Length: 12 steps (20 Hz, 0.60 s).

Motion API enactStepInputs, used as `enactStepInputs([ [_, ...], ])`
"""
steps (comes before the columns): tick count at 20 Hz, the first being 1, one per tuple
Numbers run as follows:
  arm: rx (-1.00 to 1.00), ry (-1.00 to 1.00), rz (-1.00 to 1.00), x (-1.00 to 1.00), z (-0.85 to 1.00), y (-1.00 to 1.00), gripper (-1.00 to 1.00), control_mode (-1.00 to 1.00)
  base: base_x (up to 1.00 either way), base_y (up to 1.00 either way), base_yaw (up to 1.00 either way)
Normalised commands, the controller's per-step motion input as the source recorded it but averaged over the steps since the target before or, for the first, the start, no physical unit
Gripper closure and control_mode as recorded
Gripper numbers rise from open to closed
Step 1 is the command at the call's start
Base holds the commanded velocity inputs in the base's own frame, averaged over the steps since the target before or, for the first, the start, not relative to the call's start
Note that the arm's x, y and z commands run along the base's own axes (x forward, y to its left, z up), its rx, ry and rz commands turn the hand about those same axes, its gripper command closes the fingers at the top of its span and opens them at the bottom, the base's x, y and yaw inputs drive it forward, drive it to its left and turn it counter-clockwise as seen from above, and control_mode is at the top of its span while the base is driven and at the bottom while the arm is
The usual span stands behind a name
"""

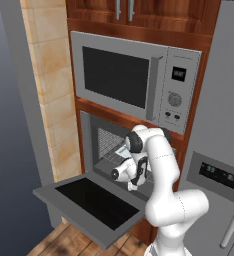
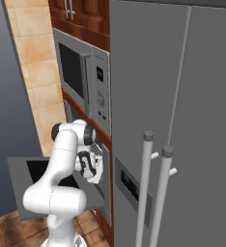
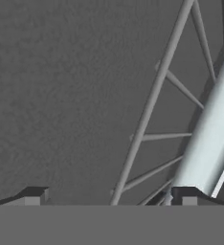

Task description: Take the baked cake out of the oven and place it on the plate for cooling. Then close the oven door.

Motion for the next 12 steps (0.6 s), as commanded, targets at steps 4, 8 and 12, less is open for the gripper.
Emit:
enactStepInputs([
  [4, 0.0, 0.0, 0.0, 0.29, -0.29, -0.11, -1.0, -1.0, 0.0, 0.0, 0.0],
  [8, 0.0, 0.0, 0.0, 0.16, -0.34, -0.08, 1.0, -1.0, 0.0, 0.0, 0.0],
  [12, 0.01, 0.0, 0.0, 0.01, -0.38, 0.0, 1.0, -1.0, 0.0, 0.0, 0.0],
])
